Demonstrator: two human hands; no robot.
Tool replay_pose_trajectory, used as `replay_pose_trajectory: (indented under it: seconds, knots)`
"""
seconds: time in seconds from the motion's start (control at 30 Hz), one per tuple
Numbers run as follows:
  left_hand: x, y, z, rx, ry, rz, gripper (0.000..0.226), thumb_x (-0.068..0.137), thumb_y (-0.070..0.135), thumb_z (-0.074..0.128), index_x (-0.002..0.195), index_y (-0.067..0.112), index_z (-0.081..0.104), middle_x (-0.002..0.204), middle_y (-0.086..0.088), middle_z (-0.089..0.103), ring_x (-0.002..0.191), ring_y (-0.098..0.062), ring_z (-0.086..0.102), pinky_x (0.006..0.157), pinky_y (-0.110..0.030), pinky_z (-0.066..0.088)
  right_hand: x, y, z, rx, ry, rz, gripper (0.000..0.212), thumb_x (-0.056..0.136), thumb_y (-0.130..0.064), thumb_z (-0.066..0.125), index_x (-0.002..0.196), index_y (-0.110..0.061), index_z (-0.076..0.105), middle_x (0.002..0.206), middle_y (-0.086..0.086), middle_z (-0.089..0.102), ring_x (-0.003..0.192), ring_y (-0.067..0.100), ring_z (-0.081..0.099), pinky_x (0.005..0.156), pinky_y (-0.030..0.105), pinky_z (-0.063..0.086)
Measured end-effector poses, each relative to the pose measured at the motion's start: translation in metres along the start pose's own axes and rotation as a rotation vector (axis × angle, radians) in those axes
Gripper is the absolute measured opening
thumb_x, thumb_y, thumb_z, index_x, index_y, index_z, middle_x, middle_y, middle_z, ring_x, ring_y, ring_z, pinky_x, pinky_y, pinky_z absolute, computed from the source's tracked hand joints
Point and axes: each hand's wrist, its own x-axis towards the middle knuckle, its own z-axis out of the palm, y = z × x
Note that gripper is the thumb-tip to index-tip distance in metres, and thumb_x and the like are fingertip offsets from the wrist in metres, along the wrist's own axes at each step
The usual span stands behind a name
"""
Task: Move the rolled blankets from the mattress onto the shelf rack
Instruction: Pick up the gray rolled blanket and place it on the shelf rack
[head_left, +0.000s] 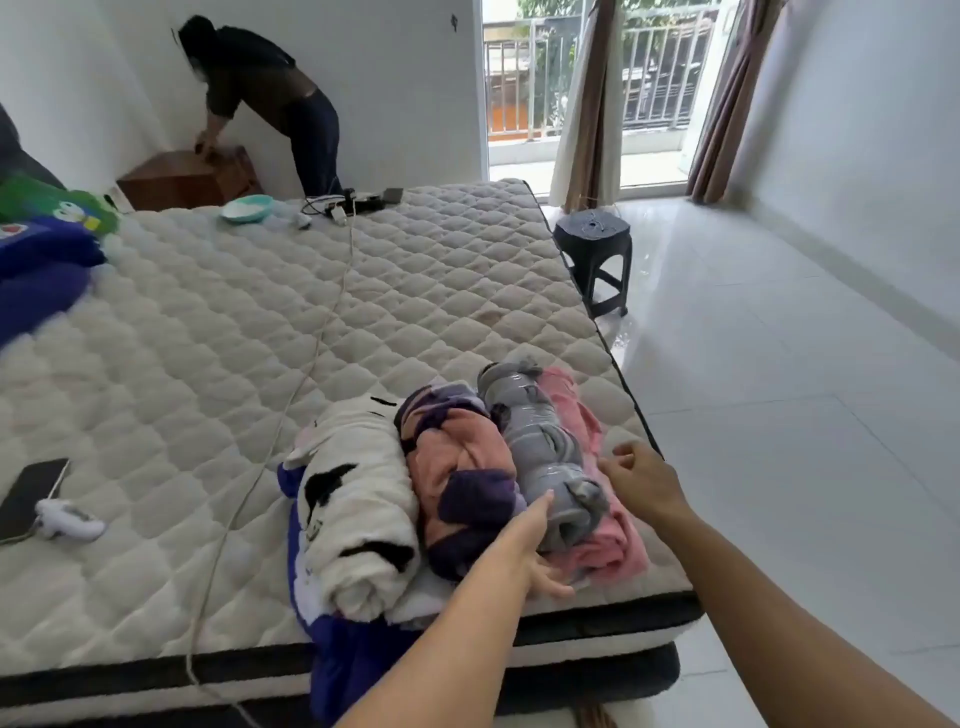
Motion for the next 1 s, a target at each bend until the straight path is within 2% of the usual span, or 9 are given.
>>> replay_pose_trajectory:
  seconds: [0.17,0.3,0.43,0.57,0.7,0.77,0.9,0.97,1.0]
  knots:
    - [0.032,0.006,0.028,-0.302,0.070,-0.030,0.078,0.078,0.057,0.066,0.138,0.012,0.043,0.134,-0.020,0.051,0.112,-0.038,0.055,0.090,-0.058,0.048,0.095,-0.017,0.014,-0.029,-0.199,-0.068,0.052,0.087,-0.034,0.062,0.130,-0.008,0.051,0.126,0.011,0.058,0.114,0.029,0.055,0.084,0.028,0.038]
    - [0.048,0.001,0.034,-0.410,0.137,-0.013,0.058,0.082,0.049,0.066,0.123,0.009,0.054,0.111,-0.019,0.059,0.103,-0.037,0.058,0.096,-0.058,0.044,0.156,-0.046,0.033,-0.103,-0.314,-0.151,0.062,0.084,-0.040,0.065,0.133,-0.007,0.045,0.135,0.015,0.053,0.120,0.031,0.052,0.100,0.041,0.043]
    - [0.058,-0.003,0.026,-0.466,0.148,-0.033,0.068,0.076,0.048,0.073,0.125,0.003,0.058,0.121,-0.022,0.060,0.117,-0.035,0.057,0.099,-0.056,0.047,0.200,-0.073,0.058,-0.207,-0.351,-0.222,0.075,0.078,-0.051,0.065,0.138,-0.014,0.040,0.138,0.013,0.049,0.126,0.032,0.048,0.104,0.041,0.039]
    - [0.065,-0.005,0.024,-0.507,0.177,-0.031,0.060,0.075,0.047,0.073,0.118,0.007,0.062,0.119,-0.020,0.064,0.115,-0.034,0.059,0.093,-0.053,0.050,0.223,-0.078,0.085,-0.193,-0.492,-0.208,0.088,0.073,-0.057,0.066,0.146,-0.023,0.032,0.144,0.013,0.040,0.133,0.034,0.041,0.111,0.043,0.035]
    - [0.066,-0.007,0.024,-0.540,0.189,-0.010,0.050,0.076,0.044,0.074,0.109,0.008,0.064,0.110,-0.018,0.067,0.107,-0.034,0.062,0.092,-0.056,0.050,0.226,-0.076,0.094,-0.116,-0.459,-0.171,0.089,0.061,-0.054,0.074,0.138,-0.022,0.043,0.137,0.011,0.049,0.122,0.030,0.051,0.104,0.043,0.044]
    - [0.063,-0.008,0.025,-0.534,0.193,-0.005,0.047,0.076,0.042,0.074,0.108,0.009,0.064,0.108,-0.018,0.067,0.103,-0.033,0.063,0.089,-0.055,0.052,0.225,-0.080,0.090,-0.088,-0.448,-0.159,0.080,0.065,-0.043,0.079,0.133,-0.017,0.048,0.127,0.010,0.055,0.115,0.029,0.054,0.097,0.040,0.047]
    - [0.053,-0.009,0.036,-0.568,0.235,0.045,0.047,0.081,0.034,0.072,0.118,0.008,0.059,0.102,-0.018,0.066,0.090,-0.034,0.063,0.079,-0.050,0.053,0.214,-0.086,0.071,0.018,-0.393,-0.144,0.053,0.065,-0.033,0.081,0.107,-0.017,0.054,0.098,0.007,0.061,0.087,0.025,0.060,0.074,0.037,0.053]
    - [0.042,-0.012,0.046,-0.602,0.248,0.093,0.040,0.083,0.030,0.071,0.114,0.009,0.058,0.103,-0.018,0.065,0.085,-0.033,0.063,0.075,-0.047,0.053,0.202,-0.086,0.054,0.147,-0.342,-0.142,0.044,0.066,-0.030,0.080,0.099,-0.018,0.053,0.085,0.003,0.060,0.070,0.021,0.059,0.056,0.030,0.049]
    - [0.035,-0.015,0.051,-0.608,0.241,0.114,0.034,0.083,0.028,0.071,0.108,0.009,0.059,0.103,-0.018,0.065,0.084,-0.033,0.062,0.075,-0.047,0.053,0.195,-0.087,0.044,0.221,-0.298,-0.139,0.040,0.067,-0.028,0.079,0.096,-0.019,0.054,0.081,0.000,0.057,0.069,0.020,0.058,0.056,0.029,0.048]
